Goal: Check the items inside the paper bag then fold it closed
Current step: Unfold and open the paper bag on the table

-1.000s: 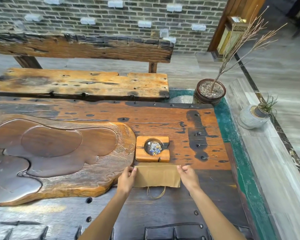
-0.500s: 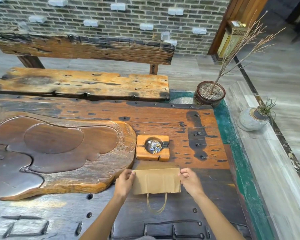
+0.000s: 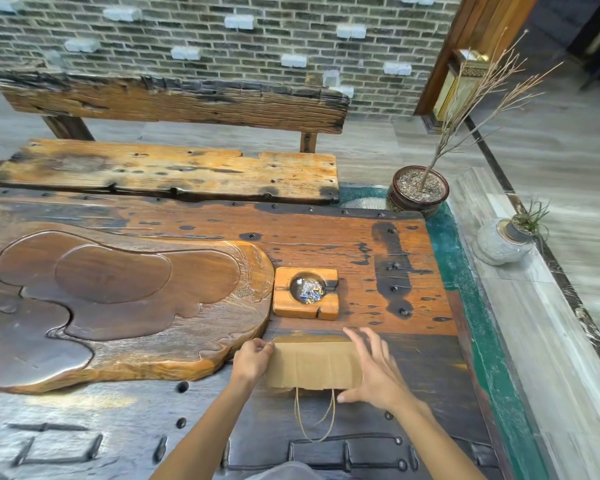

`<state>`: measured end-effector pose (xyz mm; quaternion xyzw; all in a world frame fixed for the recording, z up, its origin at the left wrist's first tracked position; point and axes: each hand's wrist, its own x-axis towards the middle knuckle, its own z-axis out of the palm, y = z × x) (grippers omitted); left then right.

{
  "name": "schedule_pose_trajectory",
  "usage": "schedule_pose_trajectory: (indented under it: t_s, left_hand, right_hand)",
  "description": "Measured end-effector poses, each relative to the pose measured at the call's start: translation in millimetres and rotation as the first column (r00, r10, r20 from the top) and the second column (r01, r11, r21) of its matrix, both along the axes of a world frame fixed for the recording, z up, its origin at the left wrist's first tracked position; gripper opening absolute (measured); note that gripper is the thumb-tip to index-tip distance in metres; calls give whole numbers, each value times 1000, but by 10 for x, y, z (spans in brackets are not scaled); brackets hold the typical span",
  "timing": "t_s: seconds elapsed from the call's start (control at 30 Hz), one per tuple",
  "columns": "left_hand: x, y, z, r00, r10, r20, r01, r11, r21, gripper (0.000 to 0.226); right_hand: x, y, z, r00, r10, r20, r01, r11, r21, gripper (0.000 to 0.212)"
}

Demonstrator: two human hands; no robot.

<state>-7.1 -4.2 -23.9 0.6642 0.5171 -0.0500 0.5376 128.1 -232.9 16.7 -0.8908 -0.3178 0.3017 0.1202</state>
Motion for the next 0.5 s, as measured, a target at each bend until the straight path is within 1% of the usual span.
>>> schedule_pose_trajectory:
  t_s: [0.1, 0.17, 0.3, 0.33, 0.4, 0.47, 0.5]
  left_hand:
    - [36, 25, 15, 1000, -10, -23, 11, 1000, 12, 20]
    - [47, 38, 16, 999, -13, -32, 13, 1000, 7, 21]
    - [37, 26, 42, 1000, -1, -25, 1, 1000, -15, 23]
    - [32, 23, 46, 1000, 3, -17, -4, 1000, -23, 25]
    - [27, 17, 97, 1000, 23, 0, -23, 1000, -21, 32]
    - [18, 22, 171, 997, 78, 29, -76, 996, -56, 44]
    - [9, 21, 196, 994, 98, 46, -94, 992, -84, 51]
  right_hand:
    - [69, 48, 68, 988, 152, 13, -151, 988, -20, 106]
    - [112, 98, 112, 978, 206, 25, -206, 978, -34, 95]
    - [157, 180, 241, 976, 212, 46, -210, 977, -46, 85]
    - [165, 187, 271, 977, 208, 43, -206, 978, -42, 79]
    - [183, 198, 297, 980, 198, 29, -198, 980, -14, 59]
    - [197, 206, 290, 984, 180, 11, -181, 983, 26, 41]
    - [197, 209, 289, 987, 161, 2, -161, 986, 50, 35]
